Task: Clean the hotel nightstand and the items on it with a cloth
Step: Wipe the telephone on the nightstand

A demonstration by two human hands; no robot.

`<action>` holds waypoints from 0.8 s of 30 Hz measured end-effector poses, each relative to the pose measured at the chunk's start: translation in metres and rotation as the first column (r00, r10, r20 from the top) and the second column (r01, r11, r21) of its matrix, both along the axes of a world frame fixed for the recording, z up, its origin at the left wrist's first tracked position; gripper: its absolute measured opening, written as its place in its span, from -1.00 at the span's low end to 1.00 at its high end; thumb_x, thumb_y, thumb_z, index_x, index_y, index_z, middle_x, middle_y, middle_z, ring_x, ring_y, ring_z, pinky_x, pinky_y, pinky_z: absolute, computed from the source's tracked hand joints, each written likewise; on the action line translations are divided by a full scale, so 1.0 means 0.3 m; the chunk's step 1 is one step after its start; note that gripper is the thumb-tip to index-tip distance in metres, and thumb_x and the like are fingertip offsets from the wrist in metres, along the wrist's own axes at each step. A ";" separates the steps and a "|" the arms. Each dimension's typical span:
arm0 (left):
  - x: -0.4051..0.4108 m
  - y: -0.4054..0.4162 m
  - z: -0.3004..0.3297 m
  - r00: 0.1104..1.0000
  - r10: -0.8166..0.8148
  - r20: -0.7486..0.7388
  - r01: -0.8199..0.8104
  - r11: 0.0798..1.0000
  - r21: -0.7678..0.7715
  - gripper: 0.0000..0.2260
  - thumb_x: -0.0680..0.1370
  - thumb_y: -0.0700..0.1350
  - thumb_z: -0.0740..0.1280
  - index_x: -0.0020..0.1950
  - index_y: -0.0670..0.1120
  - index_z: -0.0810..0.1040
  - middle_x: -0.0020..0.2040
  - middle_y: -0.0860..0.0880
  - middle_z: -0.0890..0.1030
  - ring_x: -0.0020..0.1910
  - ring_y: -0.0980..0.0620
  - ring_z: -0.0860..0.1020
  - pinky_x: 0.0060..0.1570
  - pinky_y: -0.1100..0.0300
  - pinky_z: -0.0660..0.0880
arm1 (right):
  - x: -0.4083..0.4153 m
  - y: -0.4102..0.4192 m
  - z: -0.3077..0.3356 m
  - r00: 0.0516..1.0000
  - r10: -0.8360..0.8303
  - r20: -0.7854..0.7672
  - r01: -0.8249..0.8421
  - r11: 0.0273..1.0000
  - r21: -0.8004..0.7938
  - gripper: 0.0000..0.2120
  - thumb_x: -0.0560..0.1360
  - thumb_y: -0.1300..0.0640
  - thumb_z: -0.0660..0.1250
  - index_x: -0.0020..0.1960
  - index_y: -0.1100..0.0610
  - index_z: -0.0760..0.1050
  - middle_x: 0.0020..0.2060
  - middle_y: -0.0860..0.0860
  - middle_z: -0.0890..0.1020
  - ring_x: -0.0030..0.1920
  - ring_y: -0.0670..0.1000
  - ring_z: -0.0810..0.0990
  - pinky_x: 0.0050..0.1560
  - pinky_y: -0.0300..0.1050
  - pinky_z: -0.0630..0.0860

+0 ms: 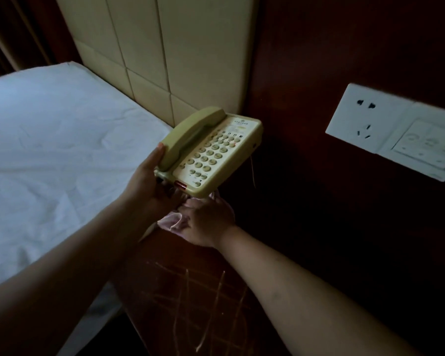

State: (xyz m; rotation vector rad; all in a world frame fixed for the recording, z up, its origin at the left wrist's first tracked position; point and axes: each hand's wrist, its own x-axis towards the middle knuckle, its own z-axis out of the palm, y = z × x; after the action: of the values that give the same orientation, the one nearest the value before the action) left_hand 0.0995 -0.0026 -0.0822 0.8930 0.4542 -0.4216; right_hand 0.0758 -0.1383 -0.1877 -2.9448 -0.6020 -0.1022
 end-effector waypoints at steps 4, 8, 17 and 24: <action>-0.015 0.000 -0.011 1.000 0.019 0.009 -0.019 1.000 -0.003 -0.38 0.47 0.20 0.46 0.38 -0.15 0.53 0.27 -0.14 0.64 0.15 -0.05 0.67 -0.25 0.16 0.65 | 0.074 -0.170 0.063 0.993 -0.103 -0.050 0.097 0.988 -0.119 -0.43 0.55 -0.44 0.03 0.25 -0.14 0.58 0.28 -0.04 0.61 0.39 0.17 0.44 0.44 0.24 0.21; -0.022 0.013 -0.038 1.000 0.006 -0.003 -0.006 1.000 0.016 -0.38 0.45 0.21 0.48 0.37 -0.15 0.53 0.23 -0.15 0.66 0.11 -0.09 0.70 -0.20 0.11 0.66 | 0.089 -0.321 0.062 0.956 -0.235 -0.174 0.213 0.967 -0.136 -0.43 0.61 -0.32 -0.03 0.58 -0.19 0.21 0.62 -0.10 0.15 0.62 0.11 0.01 0.54 0.22 -0.03; -0.178 -0.099 -0.063 0.984 -0.149 0.094 0.138 0.984 0.108 -0.59 0.61 0.16 0.28 0.32 -0.09 0.50 0.04 -0.20 0.73 -0.02 -0.16 0.73 0.03 -0.11 0.56 | -0.378 -0.614 0.072 0.928 -0.295 -0.227 0.286 0.956 -0.070 -0.37 0.54 -0.23 0.07 0.59 -0.14 0.23 0.58 -0.17 0.25 0.60 -0.02 0.06 0.60 0.06 -0.05; -0.230 -0.175 -0.119 0.990 -0.123 0.061 0.114 0.984 0.139 -0.47 0.55 0.14 0.39 0.43 -0.08 0.45 0.14 -0.20 0.70 0.10 -0.22 0.69 0.17 -0.22 0.55 | -0.546 -0.693 0.049 0.900 -0.396 -0.180 0.384 0.918 -0.095 -0.44 0.59 -0.18 0.18 0.58 -0.19 0.23 0.58 -0.23 0.20 0.62 -0.07 0.01 0.56 -0.02 -0.06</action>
State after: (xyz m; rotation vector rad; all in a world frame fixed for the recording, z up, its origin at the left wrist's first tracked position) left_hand 0.0305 -0.0550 -0.1179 1.0670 0.3695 -0.4711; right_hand -0.0879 -0.3462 -0.1731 -3.0367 0.0200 0.1690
